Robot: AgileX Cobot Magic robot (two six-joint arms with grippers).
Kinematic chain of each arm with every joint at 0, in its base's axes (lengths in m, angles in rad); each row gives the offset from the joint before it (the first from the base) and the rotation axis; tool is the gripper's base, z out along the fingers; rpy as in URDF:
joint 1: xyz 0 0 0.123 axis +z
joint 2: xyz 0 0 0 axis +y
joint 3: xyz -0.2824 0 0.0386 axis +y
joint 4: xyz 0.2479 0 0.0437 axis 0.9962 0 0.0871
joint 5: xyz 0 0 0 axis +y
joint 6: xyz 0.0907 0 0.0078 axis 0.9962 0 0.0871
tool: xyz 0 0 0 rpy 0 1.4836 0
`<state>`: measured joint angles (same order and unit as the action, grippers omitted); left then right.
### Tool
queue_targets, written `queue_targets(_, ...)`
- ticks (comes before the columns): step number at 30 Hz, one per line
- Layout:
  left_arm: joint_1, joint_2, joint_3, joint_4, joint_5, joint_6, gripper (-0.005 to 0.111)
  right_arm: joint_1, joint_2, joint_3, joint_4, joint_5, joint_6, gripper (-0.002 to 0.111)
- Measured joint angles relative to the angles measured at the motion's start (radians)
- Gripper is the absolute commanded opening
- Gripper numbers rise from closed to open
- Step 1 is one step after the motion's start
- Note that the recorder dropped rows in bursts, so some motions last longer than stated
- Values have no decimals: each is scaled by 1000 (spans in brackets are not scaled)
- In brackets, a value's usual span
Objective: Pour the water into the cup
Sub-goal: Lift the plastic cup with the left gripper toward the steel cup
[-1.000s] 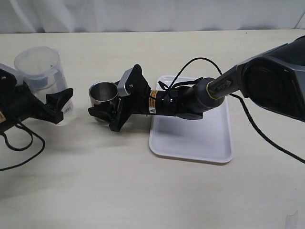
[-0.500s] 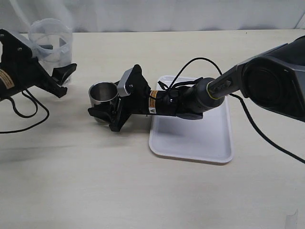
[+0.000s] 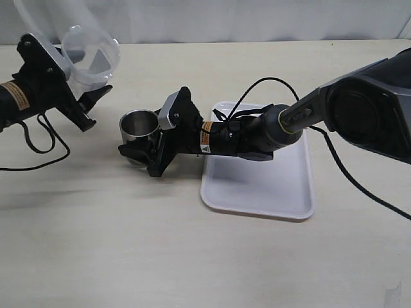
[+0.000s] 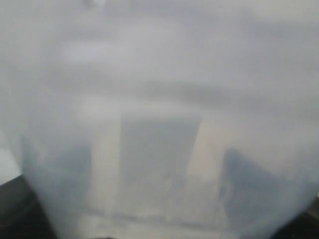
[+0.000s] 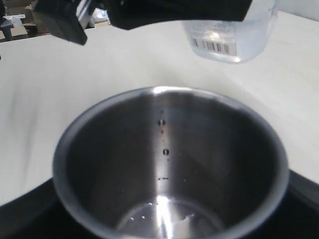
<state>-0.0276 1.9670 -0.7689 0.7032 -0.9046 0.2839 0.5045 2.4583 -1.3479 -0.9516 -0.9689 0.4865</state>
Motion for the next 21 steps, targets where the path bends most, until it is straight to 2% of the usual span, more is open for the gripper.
queue_targets(7, -9, 0, -4, -9, 42, 160, 0, 0, 0, 0, 0, 0, 0, 4)
queue_targets(21, -9, 0, -4, -15, 43, 466, 0, 0, 0, 0, 0, 0, 0, 4)
